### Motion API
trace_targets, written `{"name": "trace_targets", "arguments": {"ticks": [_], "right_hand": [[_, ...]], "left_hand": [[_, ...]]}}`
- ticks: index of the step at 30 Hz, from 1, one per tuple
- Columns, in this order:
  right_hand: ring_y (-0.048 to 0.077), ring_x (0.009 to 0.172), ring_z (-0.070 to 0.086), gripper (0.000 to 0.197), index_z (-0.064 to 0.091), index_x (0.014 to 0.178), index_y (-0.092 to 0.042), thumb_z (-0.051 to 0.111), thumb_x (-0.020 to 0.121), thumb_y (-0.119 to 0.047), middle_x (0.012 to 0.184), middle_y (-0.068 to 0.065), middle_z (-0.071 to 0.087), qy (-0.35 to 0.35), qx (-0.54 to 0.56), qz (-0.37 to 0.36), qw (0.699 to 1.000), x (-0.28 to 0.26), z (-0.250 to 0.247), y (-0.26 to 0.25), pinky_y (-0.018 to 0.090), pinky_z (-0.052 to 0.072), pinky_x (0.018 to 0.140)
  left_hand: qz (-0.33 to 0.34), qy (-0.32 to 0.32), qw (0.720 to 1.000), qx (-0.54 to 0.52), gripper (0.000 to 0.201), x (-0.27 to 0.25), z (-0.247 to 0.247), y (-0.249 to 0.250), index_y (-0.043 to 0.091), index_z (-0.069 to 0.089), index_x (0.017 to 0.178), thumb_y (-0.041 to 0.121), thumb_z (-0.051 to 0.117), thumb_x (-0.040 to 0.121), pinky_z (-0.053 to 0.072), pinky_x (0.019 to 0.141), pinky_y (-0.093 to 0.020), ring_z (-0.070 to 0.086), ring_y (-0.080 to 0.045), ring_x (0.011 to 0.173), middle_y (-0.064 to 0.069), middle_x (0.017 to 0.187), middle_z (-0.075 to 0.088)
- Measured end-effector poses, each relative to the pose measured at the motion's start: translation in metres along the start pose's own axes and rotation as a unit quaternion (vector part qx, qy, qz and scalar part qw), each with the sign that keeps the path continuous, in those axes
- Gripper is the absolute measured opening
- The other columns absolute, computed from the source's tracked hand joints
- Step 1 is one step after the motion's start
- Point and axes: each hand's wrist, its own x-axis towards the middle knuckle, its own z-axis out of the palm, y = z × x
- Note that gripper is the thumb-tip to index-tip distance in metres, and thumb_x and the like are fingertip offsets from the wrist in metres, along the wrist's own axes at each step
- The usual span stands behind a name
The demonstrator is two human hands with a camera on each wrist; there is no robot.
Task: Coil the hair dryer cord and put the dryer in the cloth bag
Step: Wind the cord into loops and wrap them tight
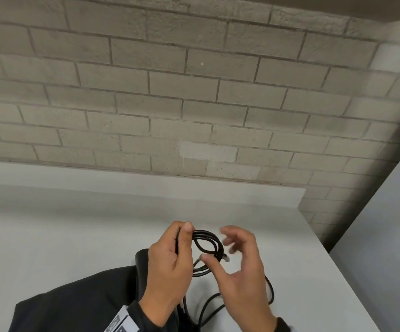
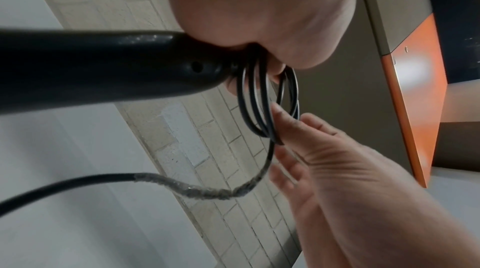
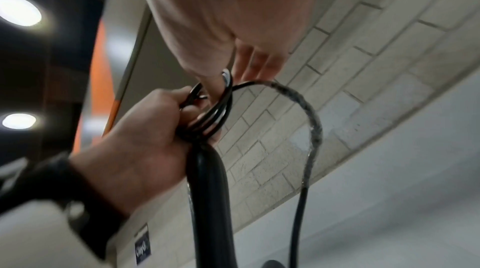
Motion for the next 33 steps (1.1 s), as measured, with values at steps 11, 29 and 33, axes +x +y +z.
{"name": "trace_targets", "arguments": {"ticks": [11, 29, 33], "right_hand": [[0.008, 0.066, 0.054, 0.016, 0.066, 0.086, -0.026, 0.053, 0.091, -0.033, 0.081, -0.012, 0.052, -0.045, -0.235, -0.062, 0.969, -0.001, 0.01, -0.017, 0.015, 0.042, 0.055], [0.013, 0.04, 0.048, 0.03, 0.067, 0.079, -0.001, 0.086, 0.07, -0.022, 0.058, 0.007, 0.059, -0.237, 0.52, 0.443, 0.691, 0.038, -0.034, -0.033, 0.02, 0.039, 0.037], [0.011, 0.048, 0.045, 0.037, 0.07, 0.089, 0.001, 0.09, 0.061, -0.012, 0.07, 0.009, 0.058, -0.223, 0.541, 0.364, 0.725, 0.025, -0.03, -0.029, 0.02, 0.04, 0.046]], "left_hand": [[0.041, 0.013, 0.999, 0.027, 0.021, -0.002, 0.004, 0.0, 0.036, 0.054, 0.085, 0.049, 0.04, 0.095, 0.032, 0.041, -0.015, 0.039, -0.005, 0.042, 0.009, 0.052, 0.046], [0.029, -0.104, 0.993, -0.054, 0.018, -0.004, -0.007, -0.003, 0.045, 0.054, 0.1, 0.052, 0.06, 0.084, 0.044, 0.044, -0.03, 0.048, -0.012, 0.045, -0.003, 0.07, 0.064], [0.031, -0.078, 0.996, -0.015, 0.015, 0.0, -0.006, -0.006, 0.043, 0.054, 0.099, 0.05, 0.055, 0.086, 0.045, 0.046, -0.026, 0.051, -0.011, 0.046, 0.003, 0.074, 0.066]]}}
